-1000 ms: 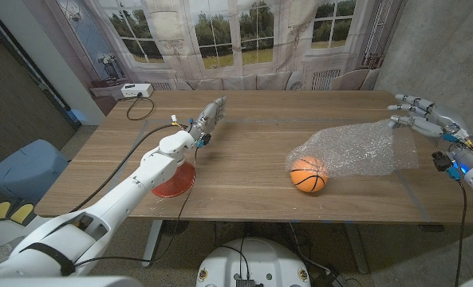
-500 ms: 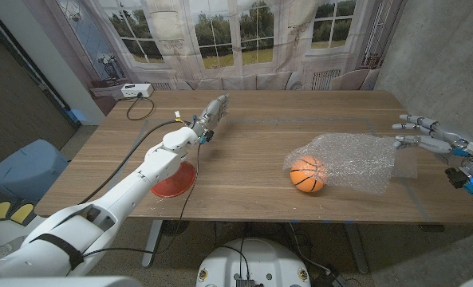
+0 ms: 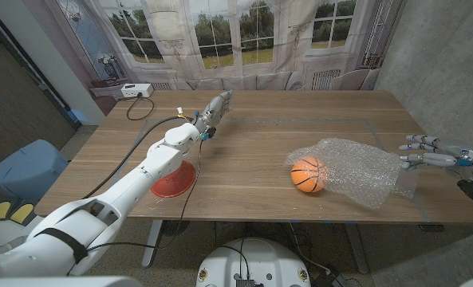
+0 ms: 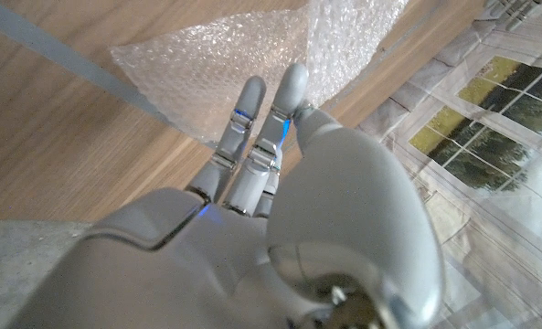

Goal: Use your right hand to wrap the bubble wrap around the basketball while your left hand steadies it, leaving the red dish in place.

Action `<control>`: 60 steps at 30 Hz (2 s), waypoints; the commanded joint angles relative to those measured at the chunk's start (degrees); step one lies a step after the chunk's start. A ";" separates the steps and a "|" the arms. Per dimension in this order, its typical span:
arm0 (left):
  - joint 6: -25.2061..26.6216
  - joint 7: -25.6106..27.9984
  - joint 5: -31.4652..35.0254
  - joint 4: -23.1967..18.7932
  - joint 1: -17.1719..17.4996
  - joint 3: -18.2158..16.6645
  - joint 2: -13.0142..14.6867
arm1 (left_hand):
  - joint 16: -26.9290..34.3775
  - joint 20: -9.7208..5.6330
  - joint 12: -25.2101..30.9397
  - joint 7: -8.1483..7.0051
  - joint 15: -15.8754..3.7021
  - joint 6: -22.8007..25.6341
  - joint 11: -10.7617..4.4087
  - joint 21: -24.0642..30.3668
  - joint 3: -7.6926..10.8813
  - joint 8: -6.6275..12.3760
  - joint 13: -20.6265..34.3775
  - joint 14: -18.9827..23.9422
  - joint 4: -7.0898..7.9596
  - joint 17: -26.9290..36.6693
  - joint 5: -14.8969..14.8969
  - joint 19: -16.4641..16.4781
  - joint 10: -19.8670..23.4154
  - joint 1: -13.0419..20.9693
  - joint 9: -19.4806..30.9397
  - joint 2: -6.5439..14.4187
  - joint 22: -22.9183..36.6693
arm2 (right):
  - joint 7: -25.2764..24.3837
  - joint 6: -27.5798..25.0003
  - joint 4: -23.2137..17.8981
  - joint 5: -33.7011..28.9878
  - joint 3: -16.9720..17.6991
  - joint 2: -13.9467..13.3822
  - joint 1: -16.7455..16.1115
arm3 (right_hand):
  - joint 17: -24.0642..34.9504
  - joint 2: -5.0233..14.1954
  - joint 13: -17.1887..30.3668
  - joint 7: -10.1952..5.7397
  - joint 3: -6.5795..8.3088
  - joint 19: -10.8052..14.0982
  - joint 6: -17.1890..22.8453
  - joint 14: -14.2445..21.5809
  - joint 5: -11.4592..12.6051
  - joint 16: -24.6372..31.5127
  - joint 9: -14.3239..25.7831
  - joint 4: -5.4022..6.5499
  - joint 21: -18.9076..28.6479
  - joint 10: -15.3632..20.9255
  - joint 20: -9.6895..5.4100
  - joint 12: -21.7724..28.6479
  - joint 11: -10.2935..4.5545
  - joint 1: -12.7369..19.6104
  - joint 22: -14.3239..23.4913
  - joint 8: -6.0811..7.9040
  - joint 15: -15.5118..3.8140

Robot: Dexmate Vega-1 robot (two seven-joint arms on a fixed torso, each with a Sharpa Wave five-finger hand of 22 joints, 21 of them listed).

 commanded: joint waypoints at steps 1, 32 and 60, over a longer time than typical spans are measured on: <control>-0.63 -0.17 0.23 -0.71 0.30 -0.03 0.09 | 0.23 0.36 0.15 -0.39 0.29 -14.87 0.04 -0.16 -0.28 0.23 0.34 -16.98 -0.13 0.15 0.39 -12.00 -15.67 0.48 0.29 0.46 0.30 | 5.72 -25.06 -7.61 -5.69 1.49 -11.88 -0.40 | -3.18 -1.50 -0.34 -1.86 -6.79 0.58 -8.40 -10.57 0.89 -3.62 -0.43 5.48 0.62 -5.53 1.41 -3.13 2.17 -14.04 -2.90 0.31 3.12; -0.56 0.50 -0.38 -5.16 3.76 -0.37 1.22 | 0.32 0.34 0.27 -0.72 0.31 -14.69 0.00 -0.37 -0.63 0.32 0.33 -16.75 -0.36 0.13 0.38 -11.68 -15.52 0.59 0.28 0.31 0.32 | -21.51 21.96 -4.97 -37.36 -21.95 10.08 -4.35 | -29.26 -0.92 -5.75 -11.36 -16.84 -21.88 9.40 -46.88 4.82 -19.59 -0.86 8.09 -31.97 -2.87 15.27 -9.86 -0.10 -27.11 -3.27 5.79 15.10; -0.52 -0.93 -0.62 -6.10 4.19 0.08 1.57 | 0.32 0.36 0.28 -0.80 0.39 -14.71 -0.13 -0.56 -0.82 0.29 0.33 -16.68 -0.44 0.13 0.40 -11.49 -15.53 0.63 0.29 0.40 0.33 | -8.97 36.87 -1.54 -52.10 -30.58 10.77 4.29 | -33.77 -1.04 -6.38 -17.74 -16.89 -22.28 10.90 -47.79 5.79 -19.24 -0.65 5.38 -38.28 -3.55 14.93 -12.04 -3.65 -25.39 -3.13 3.22 12.90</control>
